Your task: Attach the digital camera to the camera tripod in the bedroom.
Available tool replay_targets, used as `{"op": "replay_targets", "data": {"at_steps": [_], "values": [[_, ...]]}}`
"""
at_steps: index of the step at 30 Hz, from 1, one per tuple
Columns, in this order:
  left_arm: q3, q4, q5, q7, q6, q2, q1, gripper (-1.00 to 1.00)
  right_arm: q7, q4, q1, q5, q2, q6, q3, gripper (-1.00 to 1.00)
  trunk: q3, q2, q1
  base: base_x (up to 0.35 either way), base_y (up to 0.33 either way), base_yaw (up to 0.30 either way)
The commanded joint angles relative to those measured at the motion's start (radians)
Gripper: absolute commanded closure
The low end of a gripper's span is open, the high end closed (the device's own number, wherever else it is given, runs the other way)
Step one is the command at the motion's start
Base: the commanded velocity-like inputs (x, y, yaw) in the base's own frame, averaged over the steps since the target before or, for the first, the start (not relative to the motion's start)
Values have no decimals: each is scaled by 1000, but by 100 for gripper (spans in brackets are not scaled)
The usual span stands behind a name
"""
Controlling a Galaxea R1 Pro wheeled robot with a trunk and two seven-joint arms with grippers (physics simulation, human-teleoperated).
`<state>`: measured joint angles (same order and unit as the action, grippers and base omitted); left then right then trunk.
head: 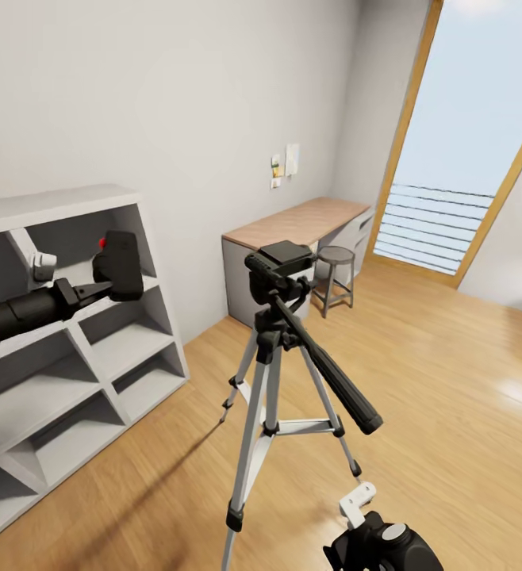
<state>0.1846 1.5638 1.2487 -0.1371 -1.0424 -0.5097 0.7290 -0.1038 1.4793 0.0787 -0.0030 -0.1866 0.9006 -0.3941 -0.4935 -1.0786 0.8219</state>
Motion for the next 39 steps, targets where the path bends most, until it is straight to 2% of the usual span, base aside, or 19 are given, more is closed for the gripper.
{"op": "replay_targets", "data": {"at_steps": [1,4,6,10,15,18,19,24,34,39], "values": [[1,0,-7,-14,-5,0,1,100,-2,1,1,0,-1,4,-1,-100,2,7,-4,0,0,-194],[-34,-34,-6,-14,-5,-16,44,100,-3,1,1,-4,-1,4,3,-100,12,28,-15,0,0,-212],[-93,-97,-5,-14,-5,-29,117,100,-5,1,1,-6,-1,5,7,-100,18,42,-23,0,0,-219],[-151,-152,-4,-14,-5,-34,178,100,-7,1,1,-6,-1,5,8,-100,30,70,-38,0,0,-212],[-183,-185,16,-15,-5,-43,208,100,-9,1,1,-5,-3,5,5,-100,46,105,-58,0,0,-193],[-190,-197,44,-14,-5,-55,212,100,-9,1,0,-5,-3,5,3,-100,55,126,-69,0,0,-113],[-192,-202,64,-14,-5,-66,210,100,-9,-2,0,-5,-3,5,2,-100,59,133,-73,0,0,-57],[-188,-201,92,-13,-5,-85,189,100,-9,-18,0,-2,-2,5,-1,-100,59,133,-73,0,0,-31],[-83,-195,104,-14,-5,-93,103,100,-8,-29,0,0,-2,4,-2,-100,59,133,-73,-7,4,-5],[-70,-193,104,-15,-5,-93,92,100,-8,-31,0,0,-5,4,-2,-100,59,133,-73,-103,88,-1]]}}
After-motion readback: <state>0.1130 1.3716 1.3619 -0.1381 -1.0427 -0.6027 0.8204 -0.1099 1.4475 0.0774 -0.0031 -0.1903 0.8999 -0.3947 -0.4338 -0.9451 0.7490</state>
